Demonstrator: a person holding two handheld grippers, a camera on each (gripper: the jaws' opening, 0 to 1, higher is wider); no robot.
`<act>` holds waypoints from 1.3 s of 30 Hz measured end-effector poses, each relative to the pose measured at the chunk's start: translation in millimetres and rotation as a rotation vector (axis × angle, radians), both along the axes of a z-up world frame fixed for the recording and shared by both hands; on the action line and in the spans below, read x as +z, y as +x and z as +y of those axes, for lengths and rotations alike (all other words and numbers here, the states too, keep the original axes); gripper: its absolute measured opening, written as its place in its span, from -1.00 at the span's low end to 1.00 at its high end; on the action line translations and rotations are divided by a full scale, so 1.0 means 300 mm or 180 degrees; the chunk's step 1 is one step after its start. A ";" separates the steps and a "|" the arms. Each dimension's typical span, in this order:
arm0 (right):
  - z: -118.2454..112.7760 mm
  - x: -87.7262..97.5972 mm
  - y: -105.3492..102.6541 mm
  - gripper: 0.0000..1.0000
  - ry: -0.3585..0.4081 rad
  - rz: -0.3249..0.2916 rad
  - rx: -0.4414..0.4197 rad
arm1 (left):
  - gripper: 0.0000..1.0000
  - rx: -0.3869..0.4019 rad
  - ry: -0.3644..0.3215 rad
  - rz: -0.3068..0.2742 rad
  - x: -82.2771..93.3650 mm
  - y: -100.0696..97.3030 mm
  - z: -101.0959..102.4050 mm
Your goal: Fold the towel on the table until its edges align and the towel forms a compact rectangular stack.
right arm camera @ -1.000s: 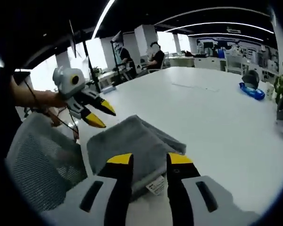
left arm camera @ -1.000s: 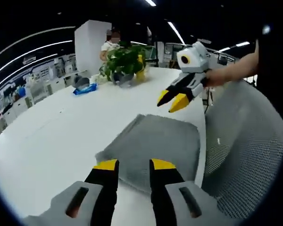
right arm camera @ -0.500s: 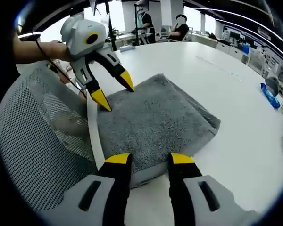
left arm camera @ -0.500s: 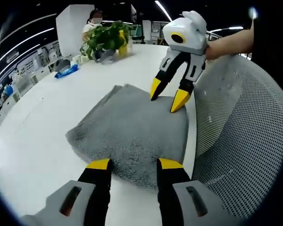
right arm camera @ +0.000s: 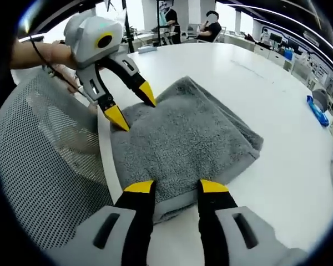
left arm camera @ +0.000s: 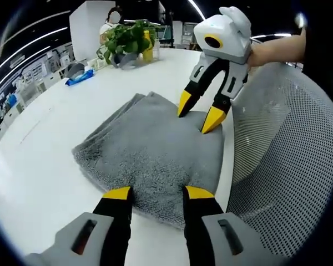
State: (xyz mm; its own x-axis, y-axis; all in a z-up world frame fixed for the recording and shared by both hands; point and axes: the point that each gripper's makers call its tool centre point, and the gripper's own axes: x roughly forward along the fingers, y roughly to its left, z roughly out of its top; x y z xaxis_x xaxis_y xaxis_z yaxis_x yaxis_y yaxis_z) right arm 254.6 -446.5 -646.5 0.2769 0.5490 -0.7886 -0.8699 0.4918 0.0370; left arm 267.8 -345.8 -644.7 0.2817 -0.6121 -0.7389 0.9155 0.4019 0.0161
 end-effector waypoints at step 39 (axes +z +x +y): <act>-0.075 -0.020 0.483 -0.46 -0.0619 0.0341 -0.0067 | -0.28 -0.0199 0.0362 0.0184 -0.014 0.474 -0.106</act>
